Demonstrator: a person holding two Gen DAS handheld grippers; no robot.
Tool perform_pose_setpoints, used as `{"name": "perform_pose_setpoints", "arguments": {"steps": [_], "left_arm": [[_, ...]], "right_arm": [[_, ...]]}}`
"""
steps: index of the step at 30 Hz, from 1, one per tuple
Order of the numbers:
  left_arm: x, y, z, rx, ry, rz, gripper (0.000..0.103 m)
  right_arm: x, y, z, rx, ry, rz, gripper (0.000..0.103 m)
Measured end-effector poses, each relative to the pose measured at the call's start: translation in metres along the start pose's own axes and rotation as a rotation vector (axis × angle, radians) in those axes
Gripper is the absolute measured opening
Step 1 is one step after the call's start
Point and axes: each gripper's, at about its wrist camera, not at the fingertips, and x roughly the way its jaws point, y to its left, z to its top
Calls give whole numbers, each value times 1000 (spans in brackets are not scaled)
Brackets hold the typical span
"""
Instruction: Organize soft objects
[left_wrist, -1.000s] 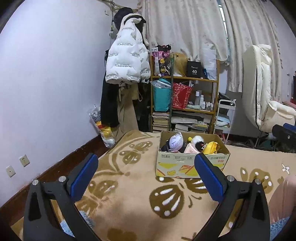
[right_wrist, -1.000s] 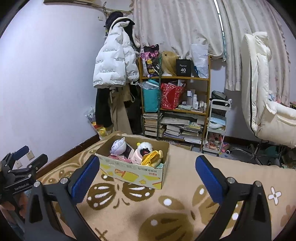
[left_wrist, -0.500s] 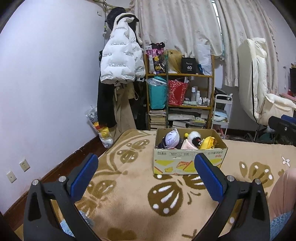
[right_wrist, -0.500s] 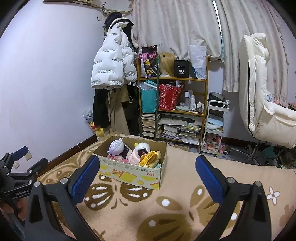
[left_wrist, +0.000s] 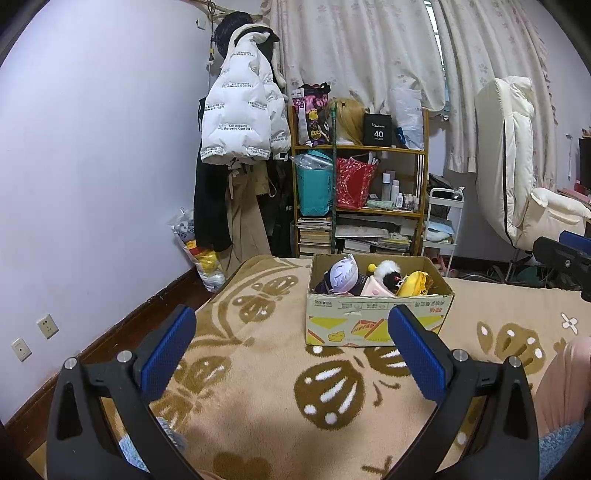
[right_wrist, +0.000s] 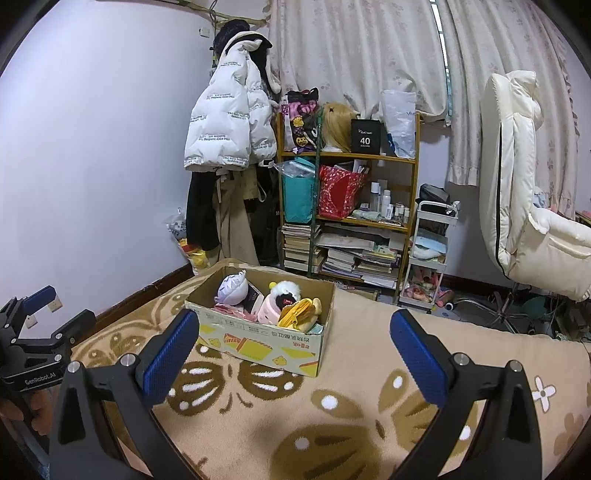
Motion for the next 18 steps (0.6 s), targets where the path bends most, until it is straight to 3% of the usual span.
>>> {"name": "perform_pose_setpoints", "arguments": {"steps": [18], "left_arm": [[-1, -1, -3, 2, -7, 4, 103]], "right_arm": [[-1, 2, -4, -3, -7, -7, 103]]}}
